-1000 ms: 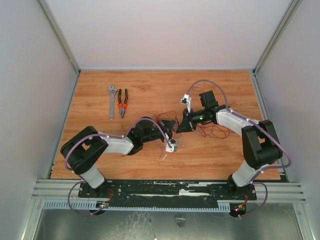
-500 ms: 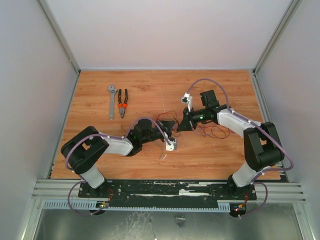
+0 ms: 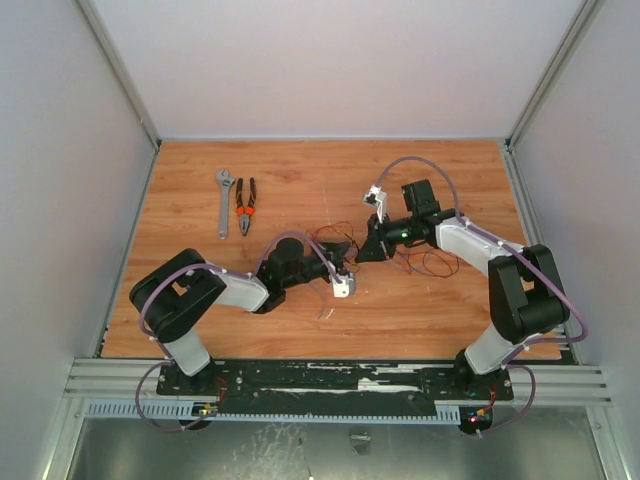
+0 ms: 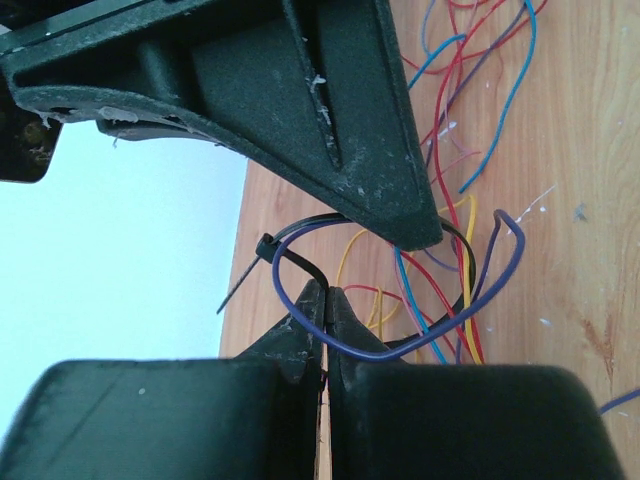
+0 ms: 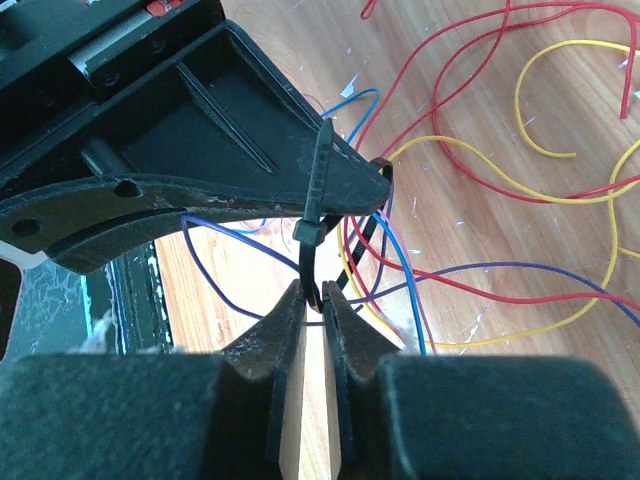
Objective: Zip-tie the wires
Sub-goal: Tie the cable at the center of the board.
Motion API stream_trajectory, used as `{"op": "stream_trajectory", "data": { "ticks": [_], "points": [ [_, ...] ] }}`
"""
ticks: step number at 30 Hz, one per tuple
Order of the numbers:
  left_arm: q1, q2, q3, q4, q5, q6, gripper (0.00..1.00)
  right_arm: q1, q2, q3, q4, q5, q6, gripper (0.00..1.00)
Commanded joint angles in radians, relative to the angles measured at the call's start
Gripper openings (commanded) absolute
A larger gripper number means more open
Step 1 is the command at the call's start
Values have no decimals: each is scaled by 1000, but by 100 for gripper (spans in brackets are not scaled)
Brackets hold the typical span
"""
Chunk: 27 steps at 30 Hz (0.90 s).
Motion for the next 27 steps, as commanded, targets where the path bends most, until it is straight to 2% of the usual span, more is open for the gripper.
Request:
{"op": "stream_trajectory", "data": {
  "ticks": [1, 5, 13, 19, 27],
  "points": [
    [-8, 14, -10, 62, 21, -52, 0, -11, -20, -10, 28, 19, -15, 12],
    [-5, 17, -10, 67, 22, -55, 0, -11, -20, -23, 30, 19, -20, 16],
    [3, 25, -14, 80, 27, -73, 0, -12, -48, -46, 31, 48, -26, 31],
    [7, 28, -16, 86, 30, -86, 0, -11, -59, -47, 23, 67, -33, 37],
    [12, 35, -14, 88, 36, -97, 0, -44, -153, -45, 16, 54, -20, 47]
  ]
}}
